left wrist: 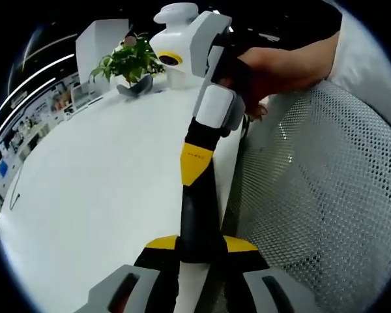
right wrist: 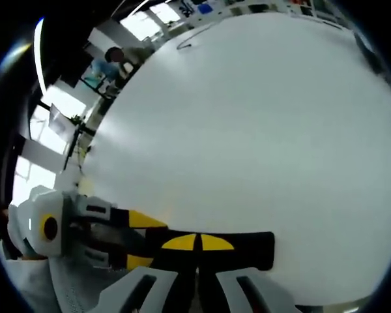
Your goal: Press the specified remote control buttons in sequence, fully releasing each button before pressing the next.
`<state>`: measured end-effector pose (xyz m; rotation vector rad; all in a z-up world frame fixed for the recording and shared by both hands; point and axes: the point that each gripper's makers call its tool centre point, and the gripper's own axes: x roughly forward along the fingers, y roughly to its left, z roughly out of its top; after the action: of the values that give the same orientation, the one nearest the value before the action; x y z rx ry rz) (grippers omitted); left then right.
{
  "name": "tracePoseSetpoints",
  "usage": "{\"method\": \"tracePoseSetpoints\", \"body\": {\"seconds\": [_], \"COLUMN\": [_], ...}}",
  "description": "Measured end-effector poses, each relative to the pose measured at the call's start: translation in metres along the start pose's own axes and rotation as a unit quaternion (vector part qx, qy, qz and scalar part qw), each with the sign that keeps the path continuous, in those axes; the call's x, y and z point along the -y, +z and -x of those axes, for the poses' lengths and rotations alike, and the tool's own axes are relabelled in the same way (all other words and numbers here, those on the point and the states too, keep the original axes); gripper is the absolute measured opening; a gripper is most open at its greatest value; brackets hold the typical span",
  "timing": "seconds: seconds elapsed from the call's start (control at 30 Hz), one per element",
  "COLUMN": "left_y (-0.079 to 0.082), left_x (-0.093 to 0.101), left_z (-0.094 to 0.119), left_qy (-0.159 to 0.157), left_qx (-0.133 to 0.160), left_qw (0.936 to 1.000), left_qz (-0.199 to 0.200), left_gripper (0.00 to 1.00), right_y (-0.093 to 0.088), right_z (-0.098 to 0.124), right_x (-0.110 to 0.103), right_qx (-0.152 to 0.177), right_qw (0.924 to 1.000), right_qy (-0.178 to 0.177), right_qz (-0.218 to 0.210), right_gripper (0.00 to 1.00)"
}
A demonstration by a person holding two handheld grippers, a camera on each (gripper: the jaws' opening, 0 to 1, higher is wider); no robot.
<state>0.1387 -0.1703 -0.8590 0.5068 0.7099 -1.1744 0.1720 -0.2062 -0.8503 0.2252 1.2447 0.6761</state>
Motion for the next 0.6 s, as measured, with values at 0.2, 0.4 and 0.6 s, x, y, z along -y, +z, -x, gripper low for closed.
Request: {"method": "tracePoseSetpoints", "body": {"seconds": [0.2, 0.4, 0.6], "left_y": [0.0, 0.0, 0.0], "left_x": [0.0, -0.0002, -0.0007], "left_z": [0.0003, 0.0006, 0.0003], "left_qy": [0.0, 0.001, 0.002], "left_qx": [0.0, 0.001, 0.001], "left_qw": [1.0, 1.0, 1.0], "left_qz": [0.003, 0.005, 0.007], "left_gripper": [0.23, 0.23, 0.24], "right_y": [0.0002, 0.0008, 0.0014], "right_z": [-0.0008, -0.0014, -0.0018], "right_x": [0.0007, 0.0009, 0.0015], "right_qx": [0.004, 0.005, 0.007], "right_qw": [1.0, 1.0, 0.9999], "right_qy": [0.001, -0.001, 0.002], "right_qz": [-0.007, -0.007, -0.01], "right_gripper": [0.0, 0.0, 0.0]}}
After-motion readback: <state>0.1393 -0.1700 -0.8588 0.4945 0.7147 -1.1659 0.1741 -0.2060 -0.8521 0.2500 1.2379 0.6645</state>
